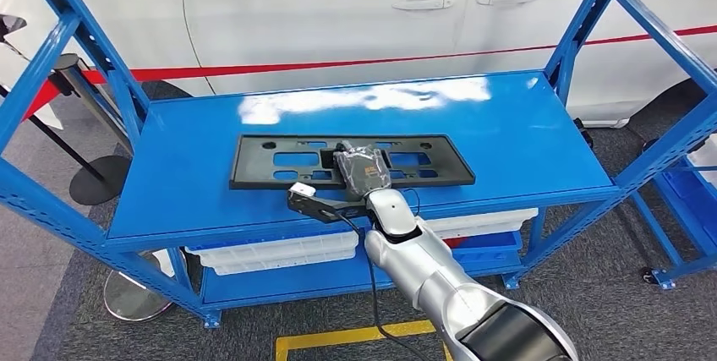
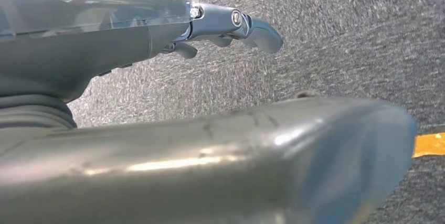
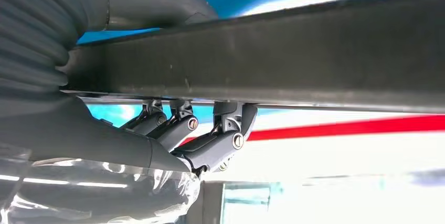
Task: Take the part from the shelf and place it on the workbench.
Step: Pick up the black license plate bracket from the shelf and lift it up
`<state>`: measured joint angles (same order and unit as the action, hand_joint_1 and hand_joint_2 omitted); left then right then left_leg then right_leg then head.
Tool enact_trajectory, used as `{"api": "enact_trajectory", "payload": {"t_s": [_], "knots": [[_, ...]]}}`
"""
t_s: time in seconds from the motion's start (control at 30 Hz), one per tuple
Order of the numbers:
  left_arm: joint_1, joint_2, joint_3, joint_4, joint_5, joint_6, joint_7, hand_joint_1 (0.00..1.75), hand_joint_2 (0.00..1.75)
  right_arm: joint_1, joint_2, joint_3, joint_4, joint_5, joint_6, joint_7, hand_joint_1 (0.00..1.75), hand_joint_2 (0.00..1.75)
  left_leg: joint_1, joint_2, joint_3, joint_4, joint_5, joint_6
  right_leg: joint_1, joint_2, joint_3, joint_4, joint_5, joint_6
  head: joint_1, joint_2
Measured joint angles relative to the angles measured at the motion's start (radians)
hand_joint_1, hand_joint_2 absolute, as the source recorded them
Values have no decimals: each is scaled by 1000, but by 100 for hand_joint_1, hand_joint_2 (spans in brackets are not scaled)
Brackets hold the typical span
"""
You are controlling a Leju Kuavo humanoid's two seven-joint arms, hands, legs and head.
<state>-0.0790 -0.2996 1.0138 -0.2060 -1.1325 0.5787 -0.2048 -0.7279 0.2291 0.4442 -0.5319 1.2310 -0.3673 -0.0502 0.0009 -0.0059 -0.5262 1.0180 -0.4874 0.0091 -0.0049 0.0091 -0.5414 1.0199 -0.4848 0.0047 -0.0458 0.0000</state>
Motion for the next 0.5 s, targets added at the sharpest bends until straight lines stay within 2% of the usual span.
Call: {"api": "enact_trajectory", "payload": {"t_s": [0.07, 0.13, 0.2, 0.3, 0.4, 0.5], "knots": [[0, 1, 7, 0, 13, 21, -17, 0, 0, 14, -1, -14, -54, -59, -6, -40, 175, 175, 0, 0, 0, 0, 0, 0, 0, -1, 0, 0, 0, 0, 0, 0], [0, 2, 18, 0, 35, 56, -47, 0, 0, 46, -3, -29, -152, -181, -9, -107, 175, 175, 0, 0, -1, 0, 0, 0, 0, -1, -1, 0, 0, 0, 0, 0], [0, 3, 35, 0, 53, 92, -71, 0, 0, 79, -8, -39, -299, -339, -1, -159, 175, 175, 0, 0, -2, 0, 0, 0, 0, -1, -2, 0, 0, 0, 0, 0], [5, 4, 66, -12, 42, 116, -88, 0, 0, 100, -31, -48, -560, -567, 4, -181, 175, 175, 0, -1, -4, 1, 0, 1, 0, -2, -4, 0, 0, 0, 0, 0], [12, 4, 102, -30, 8, 120, -104, 0, 0, 100, -83, -62, -789, -689, -21, -178, 175, 175, 0, -2, -6, 1, 1, 1, 0, -3, -5, 0, 0, 0, 0, 0], [13, 5, 137, -34, -1, 123, -127, 0, 0, 99, -163, -86, -974, -791, -66, -197, 175, 175, 0, -3, -7, 2, 1, 1, -1, -4, -6, 0, 0, 1, 0, 0]]}}
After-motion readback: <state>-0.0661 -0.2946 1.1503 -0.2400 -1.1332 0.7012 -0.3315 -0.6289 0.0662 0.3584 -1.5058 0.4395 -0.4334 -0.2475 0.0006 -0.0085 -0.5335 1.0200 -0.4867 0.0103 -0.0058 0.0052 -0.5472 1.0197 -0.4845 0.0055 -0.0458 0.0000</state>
